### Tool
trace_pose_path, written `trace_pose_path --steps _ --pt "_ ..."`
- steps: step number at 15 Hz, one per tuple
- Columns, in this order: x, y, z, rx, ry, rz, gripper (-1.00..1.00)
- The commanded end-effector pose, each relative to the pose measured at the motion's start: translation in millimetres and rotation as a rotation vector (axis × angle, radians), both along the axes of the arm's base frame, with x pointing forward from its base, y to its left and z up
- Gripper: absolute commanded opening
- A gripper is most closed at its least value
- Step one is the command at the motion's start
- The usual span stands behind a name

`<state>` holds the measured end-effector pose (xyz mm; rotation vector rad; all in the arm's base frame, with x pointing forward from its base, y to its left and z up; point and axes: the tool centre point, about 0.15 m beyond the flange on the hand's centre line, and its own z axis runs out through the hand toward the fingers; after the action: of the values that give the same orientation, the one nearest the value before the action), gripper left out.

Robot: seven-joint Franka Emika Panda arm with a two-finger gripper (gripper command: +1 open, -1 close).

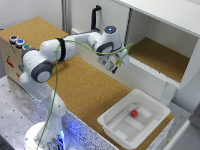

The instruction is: Put the yellow object on the table

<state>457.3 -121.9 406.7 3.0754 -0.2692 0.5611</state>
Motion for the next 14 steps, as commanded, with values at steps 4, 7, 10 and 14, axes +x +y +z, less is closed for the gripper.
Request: trace_pose_path --steps 4,7,10,14 --pt "-8.6 19.4 -115.2 -0.050 0.023 0.080 -1.00" --pt "-2.8 3.2 -142.8 -0.016 0.046 0.040 -1.00" --pt "3.0 -1.6 -174.4 -0.056 0.100 0.095 -1.00" --pt "4.2 -4.0 -191.1 -0.067 0.166 0.156 -1.00"
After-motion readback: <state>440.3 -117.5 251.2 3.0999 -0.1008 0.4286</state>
